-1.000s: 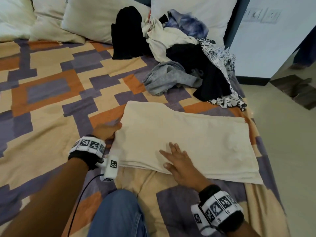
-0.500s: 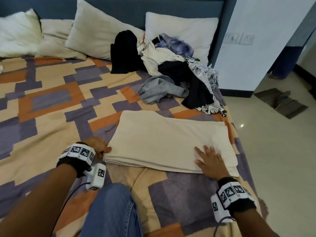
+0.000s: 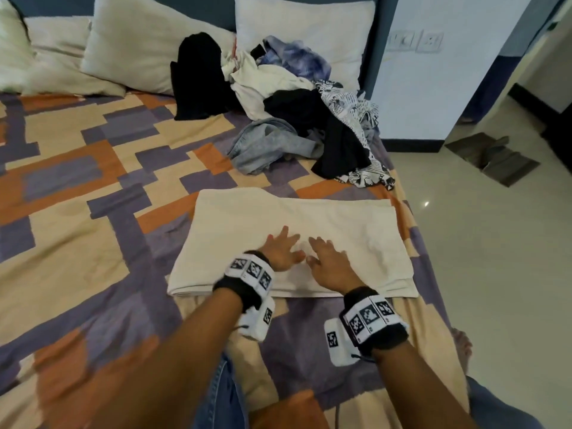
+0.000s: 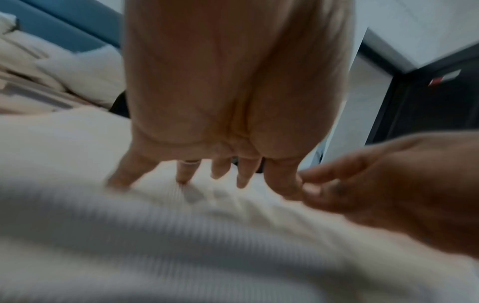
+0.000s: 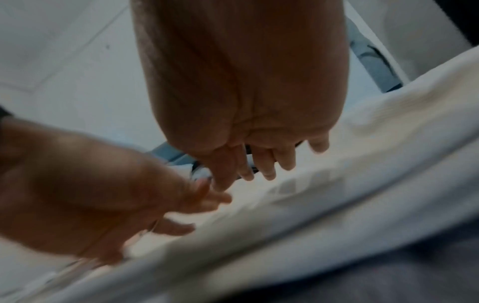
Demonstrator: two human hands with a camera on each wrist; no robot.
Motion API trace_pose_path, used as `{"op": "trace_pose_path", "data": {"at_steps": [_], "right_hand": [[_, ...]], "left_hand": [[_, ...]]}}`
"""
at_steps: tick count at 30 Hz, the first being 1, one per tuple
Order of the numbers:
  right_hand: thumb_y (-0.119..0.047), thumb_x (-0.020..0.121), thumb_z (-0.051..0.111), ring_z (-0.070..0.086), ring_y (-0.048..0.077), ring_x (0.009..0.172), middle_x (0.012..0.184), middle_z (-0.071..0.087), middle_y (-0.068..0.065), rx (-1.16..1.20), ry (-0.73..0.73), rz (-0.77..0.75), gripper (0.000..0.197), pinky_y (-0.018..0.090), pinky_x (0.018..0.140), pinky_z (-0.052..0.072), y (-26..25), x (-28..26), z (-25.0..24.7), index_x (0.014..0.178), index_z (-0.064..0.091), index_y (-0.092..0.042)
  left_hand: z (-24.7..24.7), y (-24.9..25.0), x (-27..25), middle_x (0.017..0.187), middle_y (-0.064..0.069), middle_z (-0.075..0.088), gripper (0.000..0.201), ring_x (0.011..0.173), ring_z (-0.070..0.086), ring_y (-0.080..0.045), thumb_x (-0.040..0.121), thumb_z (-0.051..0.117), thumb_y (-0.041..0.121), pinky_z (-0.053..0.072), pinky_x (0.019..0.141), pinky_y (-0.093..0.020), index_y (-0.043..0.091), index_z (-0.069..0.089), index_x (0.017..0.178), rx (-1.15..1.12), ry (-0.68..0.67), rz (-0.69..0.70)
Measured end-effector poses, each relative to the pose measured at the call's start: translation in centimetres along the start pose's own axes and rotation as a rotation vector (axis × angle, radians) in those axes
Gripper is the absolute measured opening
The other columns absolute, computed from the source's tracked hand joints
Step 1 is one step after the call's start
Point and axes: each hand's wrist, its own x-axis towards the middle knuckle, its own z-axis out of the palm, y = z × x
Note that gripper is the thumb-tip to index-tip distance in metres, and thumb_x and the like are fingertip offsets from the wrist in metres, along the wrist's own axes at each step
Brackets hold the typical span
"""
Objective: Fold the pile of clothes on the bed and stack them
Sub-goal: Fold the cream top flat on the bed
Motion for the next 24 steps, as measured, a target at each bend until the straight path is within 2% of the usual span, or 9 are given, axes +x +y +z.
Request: {"op": "trace_pose_path", "data": {"at_steps": [5,11,13,14,15,17,18,20,24], "right_hand": [[-0.071,0.09,0.015,-0.02,0.012,0.148,0.157,-0.025,-0.014,-0.301,-0.086,0.105,0.078,0.052,0.117,-0.01,11.6,-3.3,-2.0,0.154,-0.012,-0.034],[-0.059,0.1,0.027,-0.021,0.024,0.149,0.164,-0.016,-0.003,-0.217,-0.011,0.222,0.07,0.065,0.111,-0.011,8.1,-4.6,-2.4,0.157,-0.001,-0.028],[-0.051,0.102,0.033,-0.012,0.027,0.151,0.165,-0.003,0.005,-0.061,0.136,0.104,0.071,0.055,0.117,-0.004,4.7,-3.7,-2.4,0.157,0.005,-0.017],[-0.046,0.102,0.036,-0.006,0.027,0.152,0.165,0.003,0.008,0.051,0.196,0.02,0.07,0.048,0.119,0.002,3.2,-3.0,-2.1,0.157,0.008,-0.012],[-0.04,0.103,0.04,0.0,0.027,0.152,0.164,0.008,0.011,0.15,0.231,-0.058,0.069,0.041,0.119,0.008,1.6,-2.3,-1.7,0.156,0.01,-0.007],[-0.034,0.103,0.043,0.006,0.026,0.152,0.163,0.013,0.014,0.237,0.259,-0.144,0.068,0.034,0.116,0.015,-1.2,-0.4,-0.8,0.155,0.012,-0.002],[-0.034,0.104,0.043,0.006,0.027,0.152,0.163,0.013,0.015,0.241,0.259,-0.165,0.068,0.033,0.116,0.016,-2.6,0.9,-0.4,0.155,0.012,-0.002],[-0.039,0.102,0.043,0.0,0.03,0.152,0.164,0.007,0.014,0.191,0.209,-0.175,0.074,0.038,0.118,0.013,-4.4,3.4,0.4,0.156,0.007,-0.004],[-0.07,0.092,0.037,-0.02,0.032,0.149,0.163,-0.02,0.003,-0.18,-0.056,-0.038,0.091,0.054,0.119,-0.002,-3.9,7.3,3.2,0.156,-0.01,-0.026]], "left_hand": [[7.8,-1.7,2.3,0.151,0.018,-0.038,0.093,0.143,-0.032,-0.021,0.079,0.033,0.084,-0.011,0.104,-0.073,0.047,-0.019,0.147,0.05,0.107,-0.125],[7.2,-1.1,1.8,0.152,0.018,-0.035,0.098,0.143,-0.032,-0.022,0.077,0.035,0.086,-0.014,0.104,-0.071,0.045,-0.017,0.149,0.053,0.102,-0.136],[4.5,-1.1,1.3,0.162,0.011,0.001,0.085,0.15,-0.001,-0.023,0.086,0.051,0.068,0.007,0.114,-0.06,0.035,0.013,0.154,-0.13,0.109,-0.078],[2.7,-1.4,0.9,0.154,0.0,0.033,0.066,0.142,0.032,-0.022,0.09,0.06,0.049,0.03,0.111,-0.045,0.022,0.039,0.147,-0.396,0.165,-0.04],[0.8,-2.1,0.4,0.129,-0.012,0.059,0.042,0.115,0.061,-0.02,0.093,0.064,0.028,0.049,0.089,-0.029,0.008,0.058,0.129,-0.717,0.24,-0.019],[-2.6,-5.1,-0.2,0.094,-0.016,0.065,0.01,0.075,0.069,-0.021,0.093,0.06,0.003,0.049,0.053,-0.017,0.001,0.065,0.101,-1.073,0.447,-0.094],[-4.1,-7.1,-0.6,0.097,-0.017,0.065,0.01,0.082,0.067,-0.025,0.093,0.06,0.004,0.05,0.058,-0.017,0.004,0.065,0.101,-1.012,0.566,-0.161],[-5.3,-12.2,-0.5,0.122,-0.012,0.062,0.04,0.108,0.061,-0.032,0.09,0.066,0.019,0.053,0.083,-0.033,0.01,0.057,0.128,-0.677,0.644,-0.335],[-3.7,-19.4,-0.7,0.132,-0.003,0.054,0.088,0.103,0.061,-0.033,0.081,0.075,0.04,0.048,0.072,-0.036,0.029,0.024,0.152,-0.412,0.502,-0.41]]}}
